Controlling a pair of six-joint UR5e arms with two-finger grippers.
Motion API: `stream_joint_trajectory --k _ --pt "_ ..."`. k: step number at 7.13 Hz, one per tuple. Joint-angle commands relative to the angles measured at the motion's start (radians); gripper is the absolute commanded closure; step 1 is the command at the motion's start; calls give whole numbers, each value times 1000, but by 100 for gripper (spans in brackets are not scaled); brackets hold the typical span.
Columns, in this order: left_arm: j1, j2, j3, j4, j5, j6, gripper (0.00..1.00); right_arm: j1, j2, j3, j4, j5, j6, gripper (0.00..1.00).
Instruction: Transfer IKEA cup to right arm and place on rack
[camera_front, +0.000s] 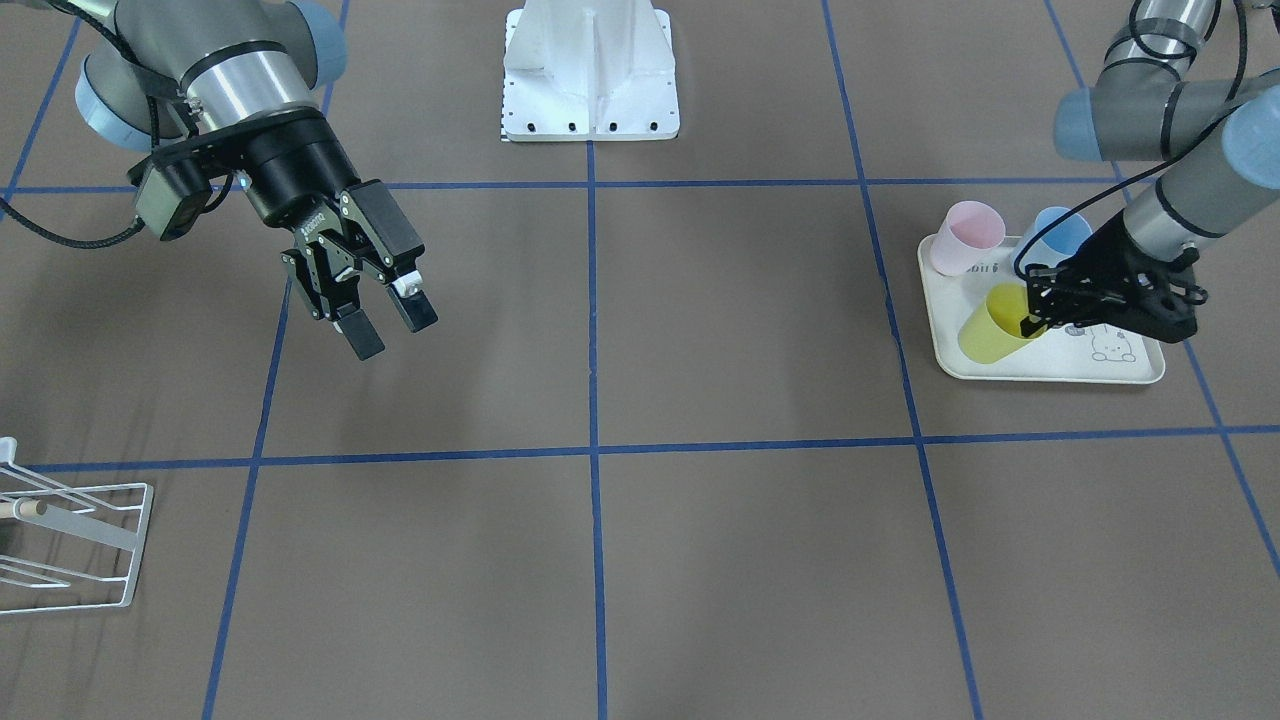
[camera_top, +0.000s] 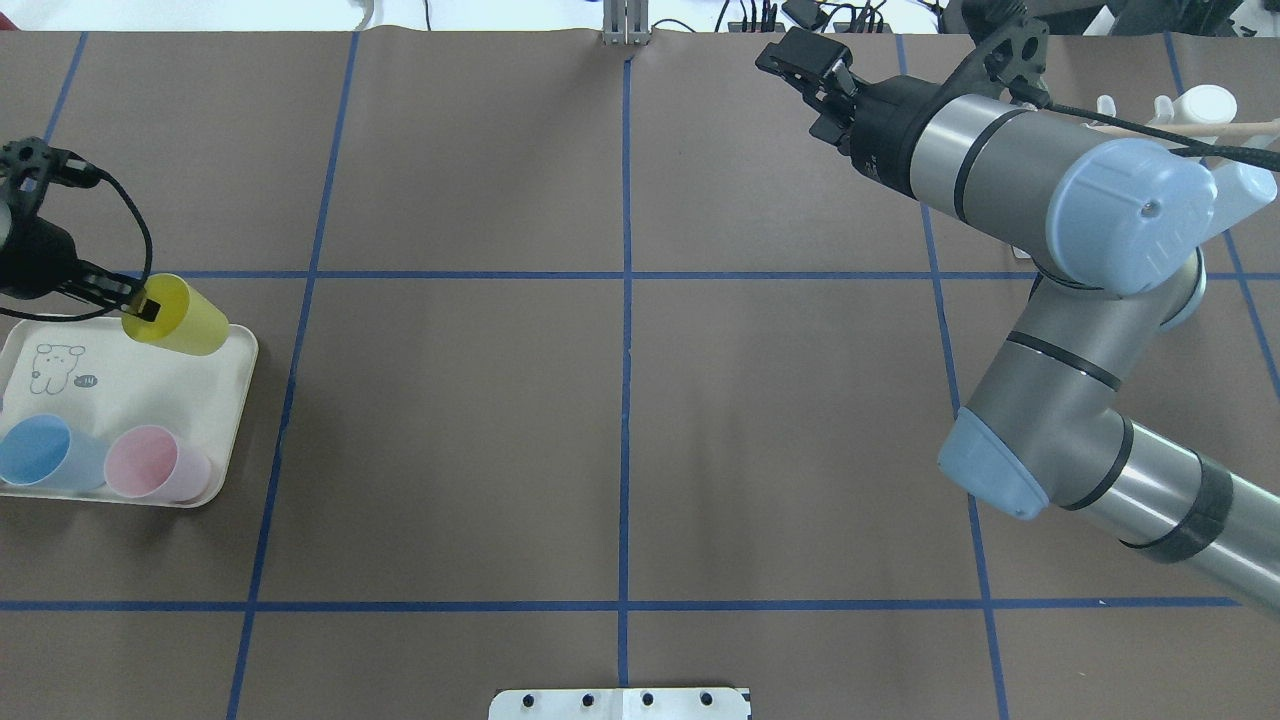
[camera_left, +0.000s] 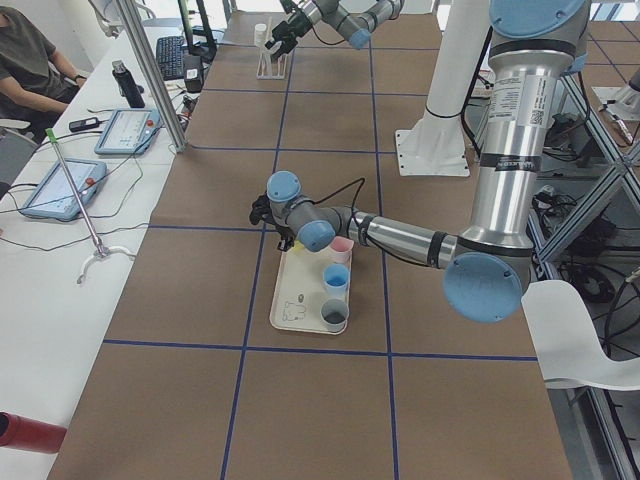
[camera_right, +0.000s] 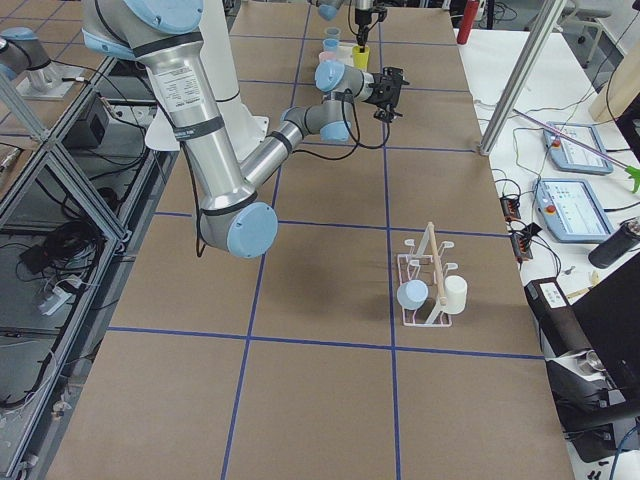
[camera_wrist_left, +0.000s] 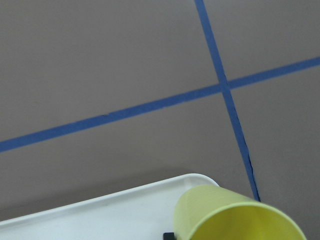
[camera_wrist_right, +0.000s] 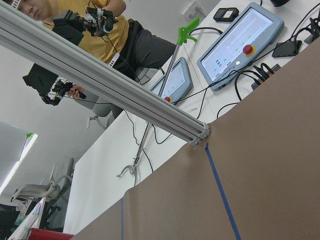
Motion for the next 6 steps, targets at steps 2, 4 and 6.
stream_joint_trajectory --k 2,4,6 --pt "-124 -139 -99 209 2 -108 100 -2 2 4 0 1 4 0" --pt "-122 -277 -77 200 1 -357 100 -3 2 16 2 2 8 0" --pt "-119 -325 -73 69 6 -572 100 -3 0 37 2 6 11 0"
